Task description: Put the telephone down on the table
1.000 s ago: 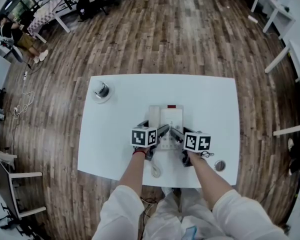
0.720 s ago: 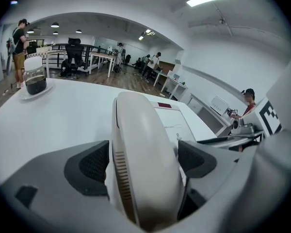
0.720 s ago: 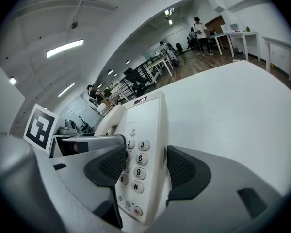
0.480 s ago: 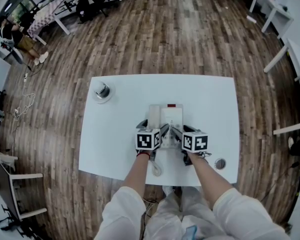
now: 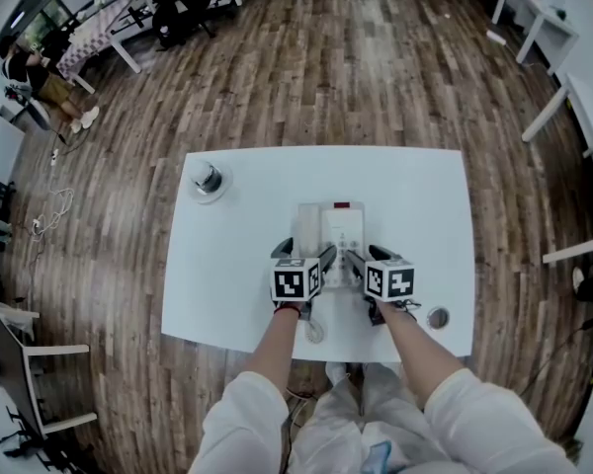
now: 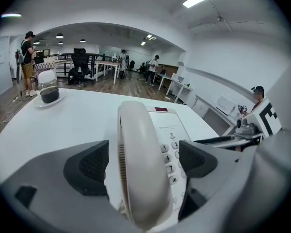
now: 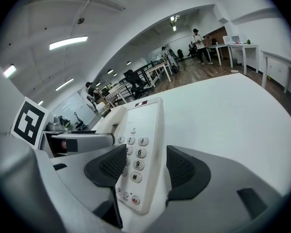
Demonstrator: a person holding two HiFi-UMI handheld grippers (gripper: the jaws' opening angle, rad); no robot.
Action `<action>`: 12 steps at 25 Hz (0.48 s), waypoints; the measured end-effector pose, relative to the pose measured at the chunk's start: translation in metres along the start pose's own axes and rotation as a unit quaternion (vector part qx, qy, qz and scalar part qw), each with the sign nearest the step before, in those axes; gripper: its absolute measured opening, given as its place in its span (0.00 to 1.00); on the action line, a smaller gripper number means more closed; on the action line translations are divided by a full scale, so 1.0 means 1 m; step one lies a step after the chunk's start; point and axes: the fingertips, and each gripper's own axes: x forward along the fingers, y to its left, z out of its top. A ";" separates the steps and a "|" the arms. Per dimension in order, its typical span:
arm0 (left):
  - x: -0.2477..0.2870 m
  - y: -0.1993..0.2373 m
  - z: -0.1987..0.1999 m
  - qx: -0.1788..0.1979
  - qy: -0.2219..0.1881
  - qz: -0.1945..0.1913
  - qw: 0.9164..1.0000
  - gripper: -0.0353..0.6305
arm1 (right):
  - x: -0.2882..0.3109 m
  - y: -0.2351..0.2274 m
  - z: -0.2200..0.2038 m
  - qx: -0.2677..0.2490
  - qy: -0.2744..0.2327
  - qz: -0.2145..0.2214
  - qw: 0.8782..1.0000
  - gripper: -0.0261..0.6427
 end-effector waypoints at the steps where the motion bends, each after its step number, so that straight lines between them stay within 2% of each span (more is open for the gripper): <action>1: -0.002 -0.001 0.000 0.001 -0.001 0.000 1.000 0.73 | -0.001 0.001 0.001 -0.003 -0.001 0.000 1.000 0.45; 12: -0.021 -0.007 -0.006 0.006 -0.004 0.013 1.000 0.72 | -0.017 0.011 0.003 -0.020 -0.010 0.003 1.000 0.45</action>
